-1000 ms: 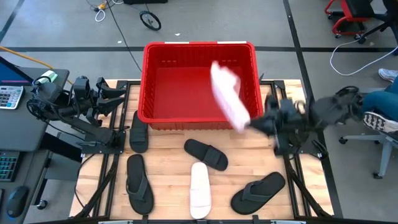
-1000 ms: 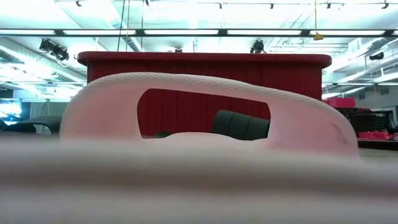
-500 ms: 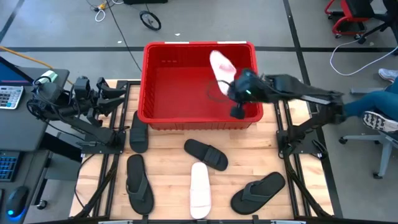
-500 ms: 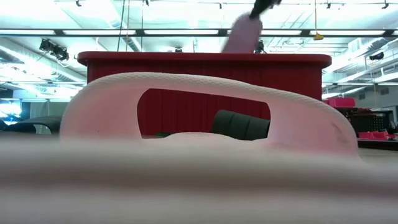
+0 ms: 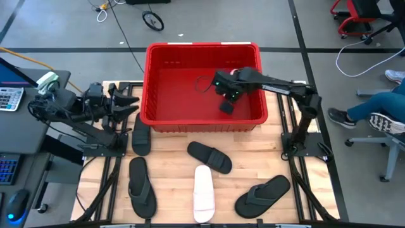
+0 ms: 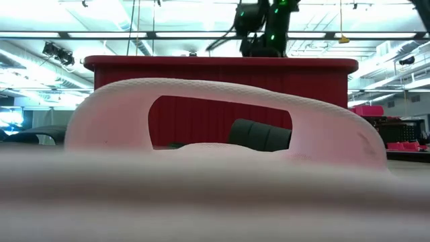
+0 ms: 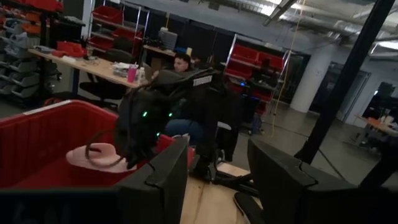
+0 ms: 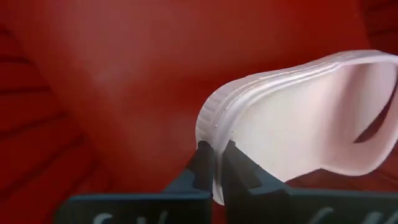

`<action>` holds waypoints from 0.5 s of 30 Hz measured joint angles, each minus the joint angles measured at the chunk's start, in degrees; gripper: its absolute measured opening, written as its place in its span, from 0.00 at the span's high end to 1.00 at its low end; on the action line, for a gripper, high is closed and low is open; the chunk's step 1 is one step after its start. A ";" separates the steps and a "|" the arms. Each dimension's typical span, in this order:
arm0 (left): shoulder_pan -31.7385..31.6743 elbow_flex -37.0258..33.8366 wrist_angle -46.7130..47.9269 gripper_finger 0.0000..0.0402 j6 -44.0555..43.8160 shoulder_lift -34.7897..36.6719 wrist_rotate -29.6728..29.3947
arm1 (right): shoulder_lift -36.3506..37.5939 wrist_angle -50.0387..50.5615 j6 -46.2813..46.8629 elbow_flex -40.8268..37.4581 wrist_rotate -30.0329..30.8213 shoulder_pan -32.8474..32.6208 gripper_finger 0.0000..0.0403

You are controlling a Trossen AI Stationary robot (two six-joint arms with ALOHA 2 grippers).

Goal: Pick and place slides into bin
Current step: Put the right pink slipper into the red bin

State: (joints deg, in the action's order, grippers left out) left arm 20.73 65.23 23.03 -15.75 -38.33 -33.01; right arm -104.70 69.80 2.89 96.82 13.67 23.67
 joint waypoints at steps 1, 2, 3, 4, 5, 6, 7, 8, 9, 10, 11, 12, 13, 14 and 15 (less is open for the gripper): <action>0.00 0.00 0.08 0.57 -0.01 -0.56 0.00 | -0.85 -0.10 -0.30 0.00 0.81 0.11 0.97; 0.00 0.00 0.01 0.57 -0.09 -1.11 0.00 | -1.58 -0.30 -0.98 0.00 1.44 0.20 0.97; 0.00 0.00 -0.01 0.57 -0.12 -1.60 0.00 | -2.31 -0.42 -1.94 0.00 2.15 0.26 0.97; 0.01 0.00 0.04 0.57 -0.12 -2.00 0.00 | -2.90 -0.48 -2.98 0.00 2.72 0.27 0.97; 0.00 0.00 0.02 0.57 -0.13 -2.50 0.00 | -3.56 -0.55 -4.05 0.00 3.42 0.34 0.97; 0.01 0.00 0.02 0.57 -0.12 -2.99 0.00 | -4.17 -0.56 -5.00 0.00 4.07 0.40 0.97; 0.00 0.00 0.02 0.57 -0.13 -3.45 0.00 | -4.70 -0.43 -5.85 0.00 4.57 0.48 0.97; 0.00 0.00 0.02 0.57 -0.13 -3.84 0.00 | -5.23 -0.24 -6.33 0.00 5.00 0.67 0.97; 0.00 0.00 0.02 0.57 -0.13 -4.35 0.00 | -5.63 -0.04 -6.57 0.00 5.47 0.75 0.97; 0.00 0.00 0.02 0.57 -0.13 -4.78 0.00 | -6.00 0.34 -6.90 0.00 5.76 0.94 0.97; 0.00 0.00 0.02 0.57 -0.15 -5.15 0.00 | -6.28 0.86 -7.39 0.00 5.76 1.13 0.96; 0.00 0.00 0.02 0.57 -0.16 -5.58 0.00 | -6.35 1.45 -7.73 0.00 5.74 1.36 0.95; 0.02 0.00 0.00 0.57 -0.17 -5.95 0.00 | -6.35 1.96 -7.99 0.00 5.70 1.59 0.95; 0.01 0.00 -0.02 0.57 -0.17 -6.34 0.01 | -6.35 2.28 -8.17 0.00 5.72 1.88 0.94; 0.01 0.00 0.01 0.57 -0.17 -6.70 0.01 | -6.35 2.50 -8.46 0.00 5.72 2.18 0.94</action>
State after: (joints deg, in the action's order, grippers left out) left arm 20.74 65.23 23.04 -15.92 -45.03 -33.01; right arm -111.04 72.30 -5.57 96.82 19.40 25.86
